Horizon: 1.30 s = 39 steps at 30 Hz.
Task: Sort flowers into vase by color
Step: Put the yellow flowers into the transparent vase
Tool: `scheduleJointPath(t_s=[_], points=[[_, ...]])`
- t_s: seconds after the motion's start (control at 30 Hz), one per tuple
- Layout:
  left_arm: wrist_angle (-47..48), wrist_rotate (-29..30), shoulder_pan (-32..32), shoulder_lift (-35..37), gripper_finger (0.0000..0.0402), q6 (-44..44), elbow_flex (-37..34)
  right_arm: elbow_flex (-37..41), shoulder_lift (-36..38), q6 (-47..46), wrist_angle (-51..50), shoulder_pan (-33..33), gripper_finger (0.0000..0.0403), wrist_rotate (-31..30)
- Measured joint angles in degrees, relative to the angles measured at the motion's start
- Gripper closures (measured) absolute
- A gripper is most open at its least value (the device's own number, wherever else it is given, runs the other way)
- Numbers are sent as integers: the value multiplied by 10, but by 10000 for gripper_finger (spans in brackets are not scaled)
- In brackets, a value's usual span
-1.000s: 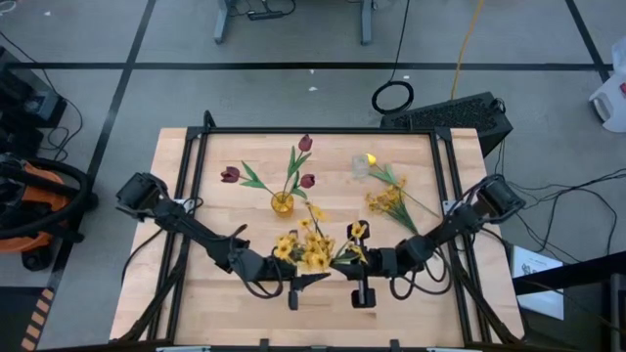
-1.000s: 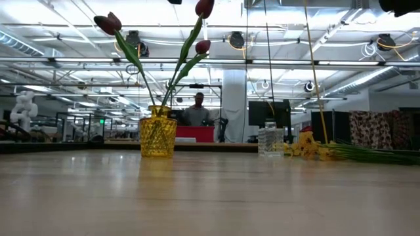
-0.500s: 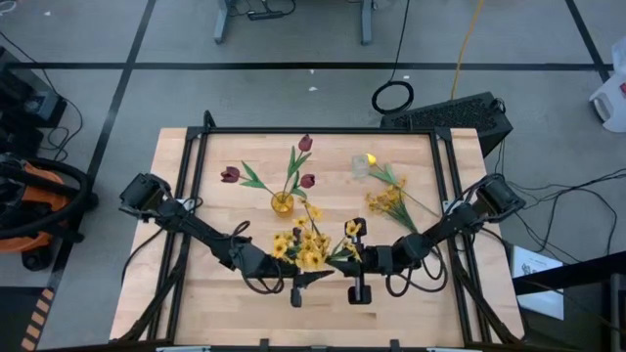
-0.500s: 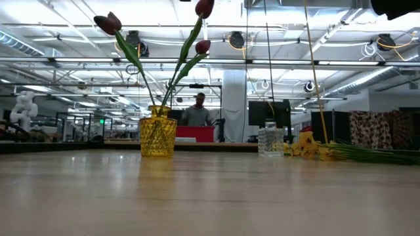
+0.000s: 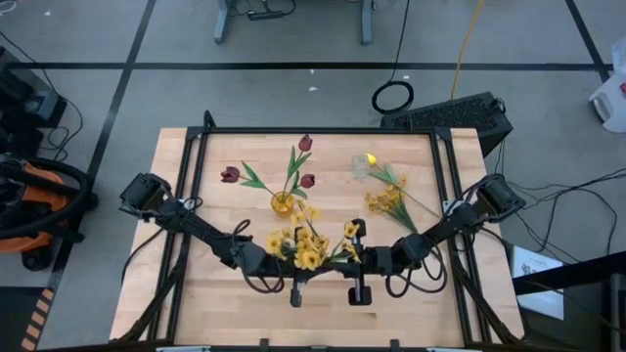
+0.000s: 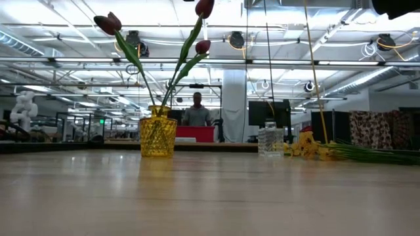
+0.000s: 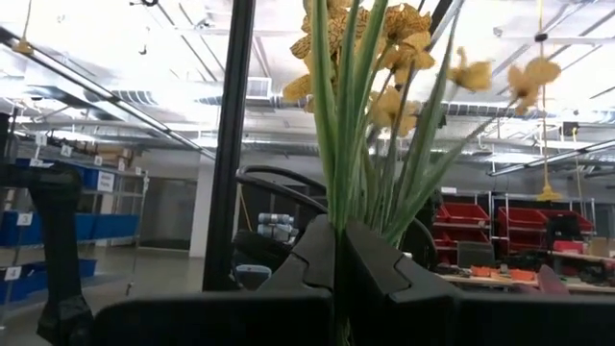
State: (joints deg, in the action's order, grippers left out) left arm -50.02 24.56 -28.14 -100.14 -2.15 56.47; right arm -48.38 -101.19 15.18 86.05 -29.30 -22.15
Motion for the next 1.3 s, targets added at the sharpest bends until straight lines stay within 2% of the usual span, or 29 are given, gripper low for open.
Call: scheduleJointPath(t_s=[0.13, 0.23, 0.47, 0.63, 0.83, 1.0, 1.2, 1.3], points=[[11, -1, -1, 0, 391, -1, 0, 0, 0, -16, -12, -1, 400, -10], [51, 11, -5, 12, 390, -5, 0, 0, 3, -34, -30, -8, 377, -44], [161, 35, -24, 48, 390, -33, 0, 0, 47, -74, -160, -33, 268, -108], [252, 40, -32, 67, 391, -72, 0, 0, 95, -174, -299, -43, 193, -109], [288, 39, -32, 68, 391, -84, 0, 0, 115, -235, -349, -40, 131, -107], [306, 36, -30, 68, 391, -95, 0, 0, 112, -262, -375, -27, 107, -105], [320, 26, -30, 68, 391, -96, 0, 0, 103, -270, -382, -15, 104, -55], [324, 25, -30, 68, 391, -97, 0, 0, 103, -270, -381, -13, 104, -48]])
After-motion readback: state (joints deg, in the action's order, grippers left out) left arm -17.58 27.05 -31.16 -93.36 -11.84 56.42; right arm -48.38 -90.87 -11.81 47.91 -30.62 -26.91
